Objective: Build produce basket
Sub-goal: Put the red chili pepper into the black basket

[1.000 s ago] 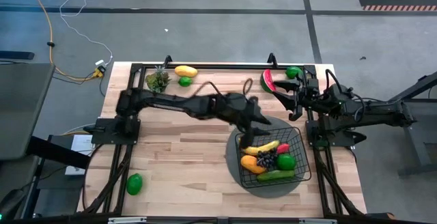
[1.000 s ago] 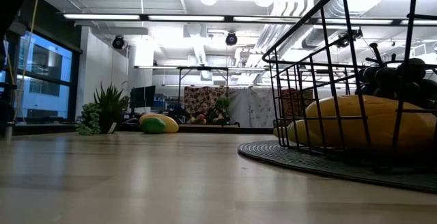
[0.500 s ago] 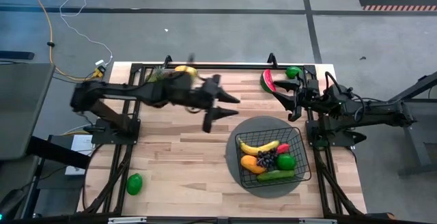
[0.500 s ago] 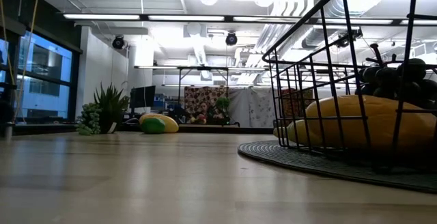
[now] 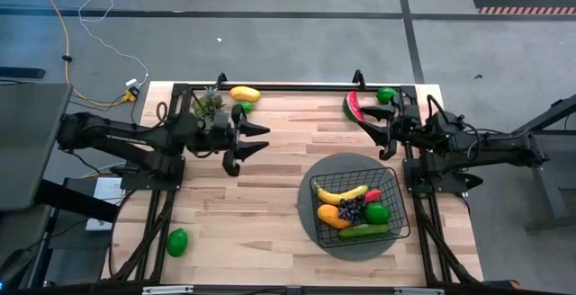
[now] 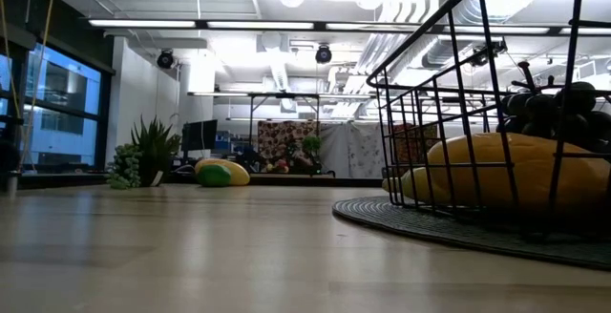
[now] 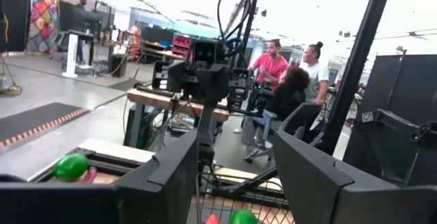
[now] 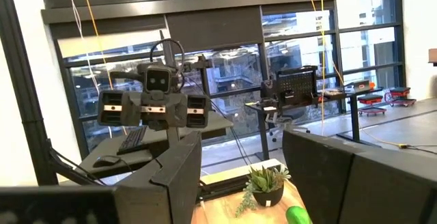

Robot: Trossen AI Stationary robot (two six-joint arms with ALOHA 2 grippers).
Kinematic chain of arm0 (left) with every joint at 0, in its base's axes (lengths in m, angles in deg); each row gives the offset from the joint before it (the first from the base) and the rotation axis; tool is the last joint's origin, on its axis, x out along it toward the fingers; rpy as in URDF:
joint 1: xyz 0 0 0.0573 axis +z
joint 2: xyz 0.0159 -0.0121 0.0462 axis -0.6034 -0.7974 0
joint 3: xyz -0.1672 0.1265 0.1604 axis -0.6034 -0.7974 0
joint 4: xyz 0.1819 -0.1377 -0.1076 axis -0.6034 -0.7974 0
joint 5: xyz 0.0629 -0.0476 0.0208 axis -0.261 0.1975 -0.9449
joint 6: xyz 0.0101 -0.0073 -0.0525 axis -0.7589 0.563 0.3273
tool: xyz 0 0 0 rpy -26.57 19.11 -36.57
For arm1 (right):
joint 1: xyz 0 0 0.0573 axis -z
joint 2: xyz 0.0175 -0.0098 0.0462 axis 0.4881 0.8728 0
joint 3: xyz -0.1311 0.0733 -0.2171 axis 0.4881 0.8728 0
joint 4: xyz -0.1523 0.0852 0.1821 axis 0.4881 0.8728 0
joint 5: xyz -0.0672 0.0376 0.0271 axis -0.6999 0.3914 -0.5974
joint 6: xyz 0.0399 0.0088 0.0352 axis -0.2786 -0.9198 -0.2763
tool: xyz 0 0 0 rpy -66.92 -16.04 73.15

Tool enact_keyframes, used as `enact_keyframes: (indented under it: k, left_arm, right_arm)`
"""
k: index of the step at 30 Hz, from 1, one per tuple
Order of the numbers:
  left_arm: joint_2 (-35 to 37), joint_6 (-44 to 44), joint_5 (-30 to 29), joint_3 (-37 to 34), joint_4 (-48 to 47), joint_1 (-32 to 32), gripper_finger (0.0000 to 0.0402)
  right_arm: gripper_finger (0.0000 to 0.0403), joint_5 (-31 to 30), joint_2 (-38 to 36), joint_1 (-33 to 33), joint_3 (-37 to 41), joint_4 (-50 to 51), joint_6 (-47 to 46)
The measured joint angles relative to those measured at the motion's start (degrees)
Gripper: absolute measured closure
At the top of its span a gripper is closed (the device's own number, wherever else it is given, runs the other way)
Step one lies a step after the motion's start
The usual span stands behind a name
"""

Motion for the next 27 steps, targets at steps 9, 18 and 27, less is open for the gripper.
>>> enact_keyframes:
  k: [9,18,27]
  left_arm:
    - [4.02,-4.22,-3.15,-0.31,-5.25,0.04,0.0223]
    - [4.22,-4.25,-3.49,-0.31,-8.77,0.07,0.0223]
    - [4.22,-4.25,-4.03,-0.31,-8.30,0.07,0.0223]
  right_arm:
    - [0.0214,0.63,0.00,-0.02,0.00,2.48,-0.12]
    - [0.0214,0.68,0.00,0.00,0.00,2.97,-0.17]
    - [0.0214,0.72,-0.02,0.00,0.00,2.97,-4.35]
